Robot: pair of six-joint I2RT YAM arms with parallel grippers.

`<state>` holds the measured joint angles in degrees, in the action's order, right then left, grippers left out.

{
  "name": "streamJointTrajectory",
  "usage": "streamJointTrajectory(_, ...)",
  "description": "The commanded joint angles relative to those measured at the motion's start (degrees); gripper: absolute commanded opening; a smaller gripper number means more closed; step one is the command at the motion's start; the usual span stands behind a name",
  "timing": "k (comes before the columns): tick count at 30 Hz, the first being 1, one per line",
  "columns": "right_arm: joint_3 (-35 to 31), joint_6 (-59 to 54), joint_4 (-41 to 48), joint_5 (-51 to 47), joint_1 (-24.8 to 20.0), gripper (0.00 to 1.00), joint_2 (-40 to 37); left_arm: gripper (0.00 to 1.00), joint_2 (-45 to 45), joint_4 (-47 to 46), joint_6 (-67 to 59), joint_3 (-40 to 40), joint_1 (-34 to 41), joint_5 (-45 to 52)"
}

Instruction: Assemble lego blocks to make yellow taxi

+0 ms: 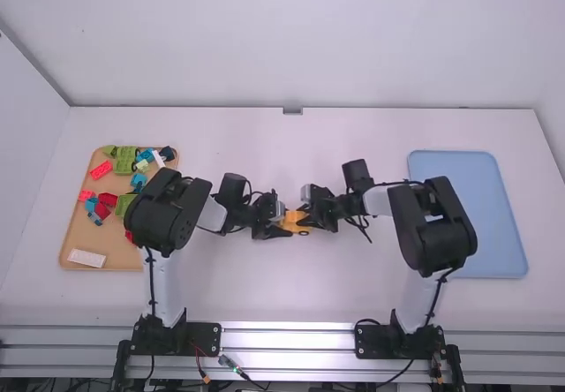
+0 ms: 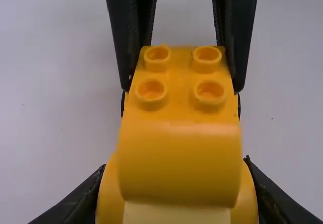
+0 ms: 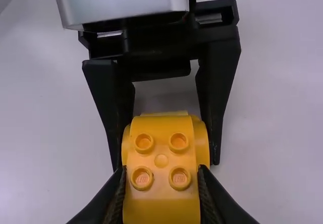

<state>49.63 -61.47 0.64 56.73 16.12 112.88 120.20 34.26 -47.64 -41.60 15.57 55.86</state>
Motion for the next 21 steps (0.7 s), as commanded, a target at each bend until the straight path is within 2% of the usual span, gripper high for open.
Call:
streamJointTrajectory(1,-0.28,1.66,1.27,-13.44,3.80,0.00,3.80,0.26,0.68,-0.85,1.31,1.01,1.46,-2.99)
streamJointTrajectory(14,-0.15,1.46,2.86,-15.56,3.76,0.00,3.80,0.26,0.68,-0.83,1.33,0.96,1.33,-2.91)
streamJointTrajectory(21,-0.15,2.95,2.82,-20.94,5.46,0.00,3.80,0.26,0.68,-0.83,1.31,0.98,1.29,-2.91)
